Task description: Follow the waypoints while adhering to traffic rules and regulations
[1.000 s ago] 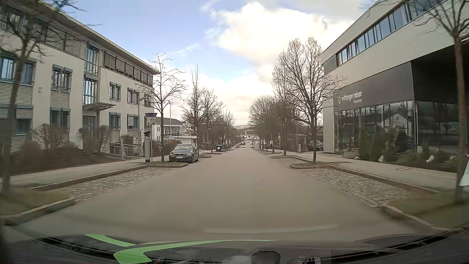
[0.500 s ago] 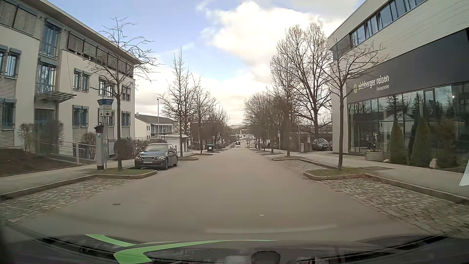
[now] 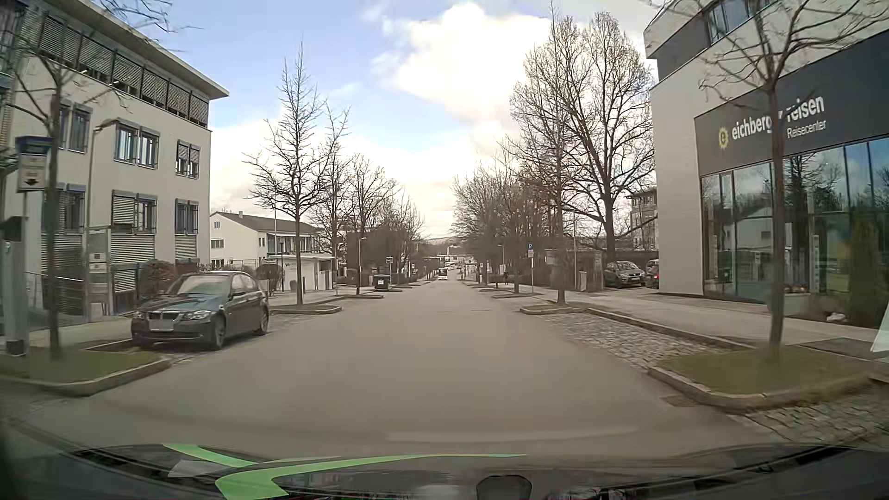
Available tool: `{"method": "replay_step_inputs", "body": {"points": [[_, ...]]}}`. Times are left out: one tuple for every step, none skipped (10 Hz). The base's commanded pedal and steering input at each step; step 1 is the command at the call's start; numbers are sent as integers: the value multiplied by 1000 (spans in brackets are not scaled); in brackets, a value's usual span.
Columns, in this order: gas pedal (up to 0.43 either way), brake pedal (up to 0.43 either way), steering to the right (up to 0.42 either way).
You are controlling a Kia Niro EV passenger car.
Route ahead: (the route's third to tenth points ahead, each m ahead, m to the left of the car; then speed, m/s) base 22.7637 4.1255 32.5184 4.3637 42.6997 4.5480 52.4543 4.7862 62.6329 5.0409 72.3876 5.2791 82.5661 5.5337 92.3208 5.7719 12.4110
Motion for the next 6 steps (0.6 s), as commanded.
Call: {"method": "replay_step_inputs", "body": {"points": [[0,0,8],[8,0,6],[8,0,4],[8,0,4],[8,0,2],[8,0,0]]}}
